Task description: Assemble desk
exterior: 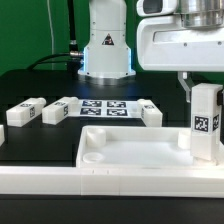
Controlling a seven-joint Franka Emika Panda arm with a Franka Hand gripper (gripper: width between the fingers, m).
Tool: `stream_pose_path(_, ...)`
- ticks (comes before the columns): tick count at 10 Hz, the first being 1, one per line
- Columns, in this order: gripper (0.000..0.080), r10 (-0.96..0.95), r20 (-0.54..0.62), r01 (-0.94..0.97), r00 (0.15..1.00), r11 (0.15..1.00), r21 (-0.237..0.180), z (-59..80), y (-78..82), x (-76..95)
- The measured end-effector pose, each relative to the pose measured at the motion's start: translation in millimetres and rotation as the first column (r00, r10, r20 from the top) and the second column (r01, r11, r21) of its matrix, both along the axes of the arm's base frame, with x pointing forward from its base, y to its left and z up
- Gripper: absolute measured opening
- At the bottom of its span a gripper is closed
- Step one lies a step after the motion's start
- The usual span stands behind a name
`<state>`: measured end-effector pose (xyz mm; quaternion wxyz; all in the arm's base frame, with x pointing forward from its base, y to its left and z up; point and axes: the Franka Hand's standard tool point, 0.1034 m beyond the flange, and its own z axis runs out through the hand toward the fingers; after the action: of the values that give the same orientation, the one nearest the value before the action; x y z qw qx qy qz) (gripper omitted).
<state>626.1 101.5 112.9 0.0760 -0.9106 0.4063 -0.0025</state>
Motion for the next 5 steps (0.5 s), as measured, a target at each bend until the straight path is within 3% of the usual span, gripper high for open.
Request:
stream_pose_path(3, 0.029, -0.166, -0.026, 0.167, 0.986, 0.986, 0.016, -0.4, 3.0, -0.6)
stream_pose_path(5, 0.0291, -0.139, -0.022, 0.14, 0.99, 0.99, 0.015, -0.5, 2.9, -0.7)
